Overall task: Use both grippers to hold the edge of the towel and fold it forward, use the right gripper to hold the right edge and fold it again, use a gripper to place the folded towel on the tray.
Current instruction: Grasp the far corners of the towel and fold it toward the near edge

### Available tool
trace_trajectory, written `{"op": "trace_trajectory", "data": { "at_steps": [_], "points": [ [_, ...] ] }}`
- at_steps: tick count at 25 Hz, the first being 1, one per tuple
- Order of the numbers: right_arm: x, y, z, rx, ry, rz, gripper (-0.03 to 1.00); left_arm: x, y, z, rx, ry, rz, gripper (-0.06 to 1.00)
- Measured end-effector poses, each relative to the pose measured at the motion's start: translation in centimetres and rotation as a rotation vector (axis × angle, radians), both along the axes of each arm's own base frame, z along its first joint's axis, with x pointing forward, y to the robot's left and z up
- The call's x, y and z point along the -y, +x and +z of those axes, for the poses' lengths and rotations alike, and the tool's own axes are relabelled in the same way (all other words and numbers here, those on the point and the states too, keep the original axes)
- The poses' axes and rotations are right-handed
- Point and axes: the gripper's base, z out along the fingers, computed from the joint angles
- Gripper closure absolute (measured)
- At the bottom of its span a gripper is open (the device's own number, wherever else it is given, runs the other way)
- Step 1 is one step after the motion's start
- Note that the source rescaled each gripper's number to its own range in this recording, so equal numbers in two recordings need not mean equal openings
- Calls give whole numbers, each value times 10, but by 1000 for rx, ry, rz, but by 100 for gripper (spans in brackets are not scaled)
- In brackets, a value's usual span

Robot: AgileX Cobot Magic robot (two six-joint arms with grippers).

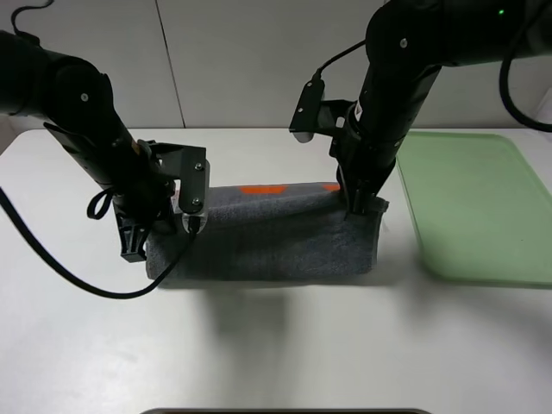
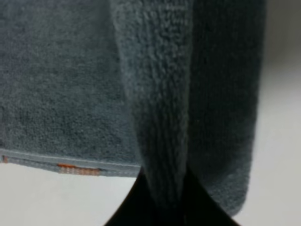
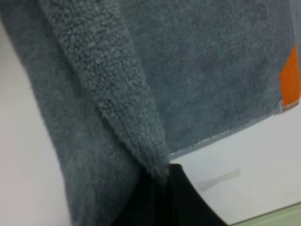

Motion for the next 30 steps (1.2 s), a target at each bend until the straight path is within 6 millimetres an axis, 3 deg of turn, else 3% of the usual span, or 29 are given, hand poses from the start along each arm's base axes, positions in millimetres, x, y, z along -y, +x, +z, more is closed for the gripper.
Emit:
{"op": "trace_trajectory", "data": {
  "at_steps": [12, 26, 30],
  "points": [
    [-3, 23, -18, 35, -32, -20, 97, 3, 39, 2, 57, -18, 33, 94],
    [5, 44, -35, 108, 1, -38, 97, 6, 55, -22, 72, -22, 44, 94],
    [4, 48, -36, 142, 16, -34, 97, 4, 61, -20, 118, -59, 83, 94]
  ]
}}
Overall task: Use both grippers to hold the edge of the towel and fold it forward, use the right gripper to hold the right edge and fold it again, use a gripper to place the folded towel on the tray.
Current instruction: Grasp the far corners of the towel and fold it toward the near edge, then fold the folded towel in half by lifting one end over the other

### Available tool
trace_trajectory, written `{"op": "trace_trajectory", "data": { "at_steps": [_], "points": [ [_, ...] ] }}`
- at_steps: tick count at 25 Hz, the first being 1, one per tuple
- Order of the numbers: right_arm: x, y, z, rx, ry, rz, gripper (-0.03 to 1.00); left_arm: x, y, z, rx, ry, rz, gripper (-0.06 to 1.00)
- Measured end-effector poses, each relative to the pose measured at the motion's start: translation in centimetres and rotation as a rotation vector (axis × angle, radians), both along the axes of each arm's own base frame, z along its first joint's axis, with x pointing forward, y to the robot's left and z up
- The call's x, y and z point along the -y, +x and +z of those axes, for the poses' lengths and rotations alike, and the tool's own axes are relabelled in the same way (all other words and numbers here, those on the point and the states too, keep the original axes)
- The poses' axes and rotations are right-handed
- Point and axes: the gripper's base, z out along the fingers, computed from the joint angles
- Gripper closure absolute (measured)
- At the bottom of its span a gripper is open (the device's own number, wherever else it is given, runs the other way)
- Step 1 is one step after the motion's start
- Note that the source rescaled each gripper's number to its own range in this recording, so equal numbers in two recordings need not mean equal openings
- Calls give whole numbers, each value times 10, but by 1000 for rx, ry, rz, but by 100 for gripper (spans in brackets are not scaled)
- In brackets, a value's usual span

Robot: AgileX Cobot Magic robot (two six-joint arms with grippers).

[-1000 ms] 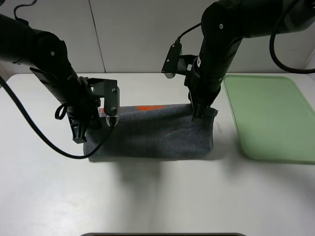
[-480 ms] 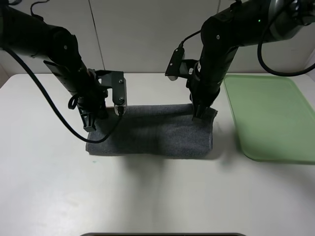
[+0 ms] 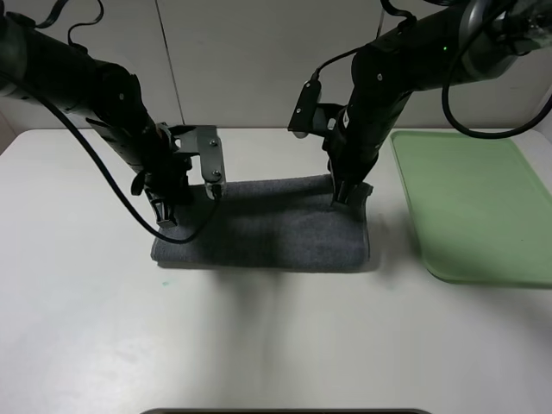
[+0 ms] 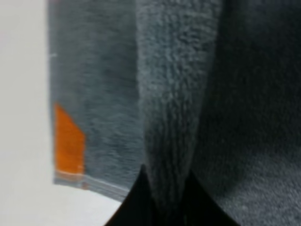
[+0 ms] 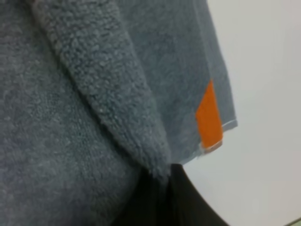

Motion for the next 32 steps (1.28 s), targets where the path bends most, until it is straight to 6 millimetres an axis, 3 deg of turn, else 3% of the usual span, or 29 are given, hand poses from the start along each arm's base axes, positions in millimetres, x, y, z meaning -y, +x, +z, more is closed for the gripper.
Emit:
{"op": "trace_trajectory", "data": {
  "at_steps": [10, 13, 14, 15, 17, 18, 20, 23, 32],
  "points": [
    [2, 2, 0, 13, 2, -11, 97, 0, 4, 2, 38, -19, 7, 94],
    [2, 3, 1, 18, 3, -9, 96, 0, 4, 2, 37, -21, 12, 89],
    [2, 3, 1, 20, 3, -7, 90, 0, 4, 2, 35, -26, 20, 80],
    [2, 3, 1, 20, 3, -7, 77, 0, 4, 2, 33, -31, 30, 71],
    [2, 3, 1, 25, 4, -6, 34, -1, 4, 2, 28, -43, 53, 40],
    [2, 4, 1, 32, 3, -1, 19, -1, 4, 2, 26, -47, 61, 23],
    [1, 5, 2, 51, 5, 9, 5, -1, 6, 3, 43, -61, 71, 6],
    [1, 6, 2, 55, 8, 8, -1, 0, 8, 4, 67, -76, 73, -3],
    [1, 6, 2, 55, 14, -10, -3, 0, 8, 5, 72, -78, 73, -6]
  ]
}}
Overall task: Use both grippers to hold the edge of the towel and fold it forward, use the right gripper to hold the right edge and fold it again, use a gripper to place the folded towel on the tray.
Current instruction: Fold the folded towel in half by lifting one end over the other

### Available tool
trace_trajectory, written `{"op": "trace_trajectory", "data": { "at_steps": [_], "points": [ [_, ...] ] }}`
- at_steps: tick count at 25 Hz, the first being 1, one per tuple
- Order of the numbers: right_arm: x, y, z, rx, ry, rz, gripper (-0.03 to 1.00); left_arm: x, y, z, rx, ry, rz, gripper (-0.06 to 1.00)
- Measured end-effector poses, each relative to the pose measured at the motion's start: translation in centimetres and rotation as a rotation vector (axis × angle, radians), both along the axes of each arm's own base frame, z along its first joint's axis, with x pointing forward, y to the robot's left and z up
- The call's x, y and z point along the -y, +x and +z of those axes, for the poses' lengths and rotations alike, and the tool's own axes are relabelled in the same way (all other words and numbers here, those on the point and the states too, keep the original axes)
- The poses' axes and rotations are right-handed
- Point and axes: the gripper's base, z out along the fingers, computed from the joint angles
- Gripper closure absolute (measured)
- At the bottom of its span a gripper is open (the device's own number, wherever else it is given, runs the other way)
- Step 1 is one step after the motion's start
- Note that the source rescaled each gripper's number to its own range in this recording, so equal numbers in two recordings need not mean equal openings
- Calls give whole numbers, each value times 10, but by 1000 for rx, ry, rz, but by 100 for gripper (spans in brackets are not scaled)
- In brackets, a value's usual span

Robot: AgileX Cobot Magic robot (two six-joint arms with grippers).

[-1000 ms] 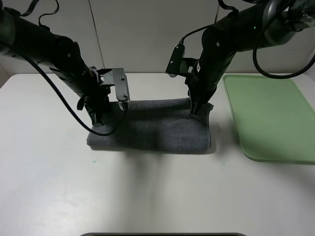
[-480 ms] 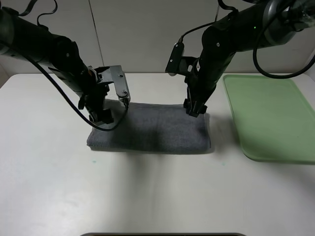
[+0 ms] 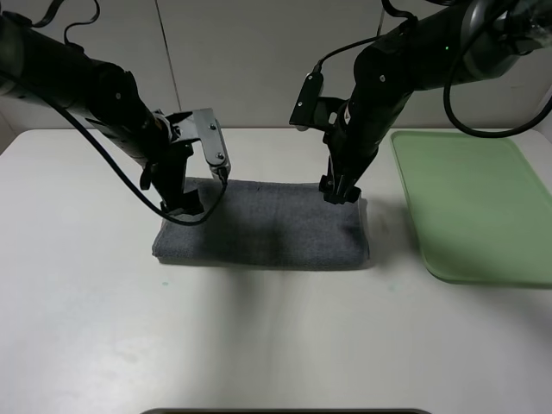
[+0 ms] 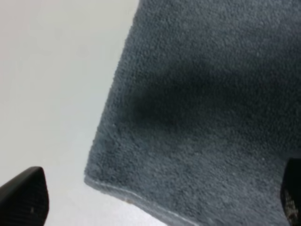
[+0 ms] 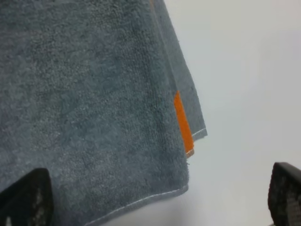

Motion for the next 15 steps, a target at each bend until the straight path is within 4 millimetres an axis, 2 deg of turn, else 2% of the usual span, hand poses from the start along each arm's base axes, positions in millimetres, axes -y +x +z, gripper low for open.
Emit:
{"op": "trace_trajectory", "data": {
  "at_steps": [3, 6, 7, 11, 15],
  "points": [
    [0, 0, 0, -4, 2, -11, -3, -2, -4, 3, -33, 9, 11, -6],
    [1, -1, 3, -6, 22, -53, -3, -5, -10, 16, -68, -8, 62, -6],
    [1, -2, 6, -7, 33, -77, -3, -8, -16, 30, -89, -30, 113, -6],
    [4, -7, 18, -25, 66, -168, -3, -15, -32, 64, -110, -77, 201, -6],
    [6, -11, 21, -64, 92, -249, -3, -26, -56, 104, -119, -128, 285, -6]
  ]
}}
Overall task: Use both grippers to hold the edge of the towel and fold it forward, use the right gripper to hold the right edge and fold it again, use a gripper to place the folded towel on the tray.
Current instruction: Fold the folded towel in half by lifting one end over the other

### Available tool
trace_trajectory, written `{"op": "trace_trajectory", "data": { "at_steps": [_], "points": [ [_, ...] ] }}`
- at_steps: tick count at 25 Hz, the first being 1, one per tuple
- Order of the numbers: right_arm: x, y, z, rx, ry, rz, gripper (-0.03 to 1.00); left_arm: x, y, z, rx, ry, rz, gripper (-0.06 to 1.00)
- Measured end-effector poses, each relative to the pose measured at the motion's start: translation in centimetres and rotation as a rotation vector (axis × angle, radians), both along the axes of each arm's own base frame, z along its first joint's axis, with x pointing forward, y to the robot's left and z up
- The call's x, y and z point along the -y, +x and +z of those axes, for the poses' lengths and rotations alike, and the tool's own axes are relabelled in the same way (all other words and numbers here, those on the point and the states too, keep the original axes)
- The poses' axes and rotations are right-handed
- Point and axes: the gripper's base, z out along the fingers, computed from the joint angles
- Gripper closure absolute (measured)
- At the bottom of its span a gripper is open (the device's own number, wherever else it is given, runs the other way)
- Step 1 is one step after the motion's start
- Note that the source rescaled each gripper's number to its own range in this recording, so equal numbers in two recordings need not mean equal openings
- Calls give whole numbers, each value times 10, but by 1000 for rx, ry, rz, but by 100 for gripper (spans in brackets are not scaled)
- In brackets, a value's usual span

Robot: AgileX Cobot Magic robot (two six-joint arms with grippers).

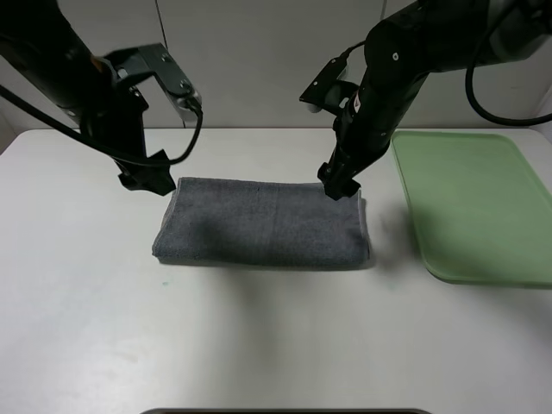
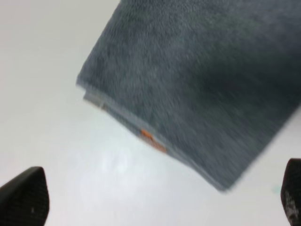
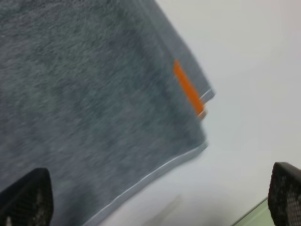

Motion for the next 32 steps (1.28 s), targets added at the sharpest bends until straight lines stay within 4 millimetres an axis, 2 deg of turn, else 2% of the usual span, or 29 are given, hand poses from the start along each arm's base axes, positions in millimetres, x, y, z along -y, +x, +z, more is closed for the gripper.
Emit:
{"op": "trace_trajectory", "data": {
  "at_steps": [11, 16, 18, 22, 28, 32],
  "points": [
    [0, -20, -5, -240, 65, -208, -3, -40, -90, 94, 8, -192, 288, -6],
    [-3, -24, -5, -293, 99, -239, -3, -64, -145, 132, 89, -328, 381, -6],
    [-4, -25, -5, -299, 109, -244, -3, -74, -167, 141, 135, -380, 395, -6],
    [-4, -25, -5, -307, 120, -250, -3, -95, -215, 136, 200, -480, 432, -6],
    [-5, -26, -4, -310, 128, -254, -3, -121, -276, 97, 278, -632, 485, -6],
    [-6, -26, -4, -314, 136, -257, -3, -132, -303, 71, 398, -741, 457, -6]
  ]
}}
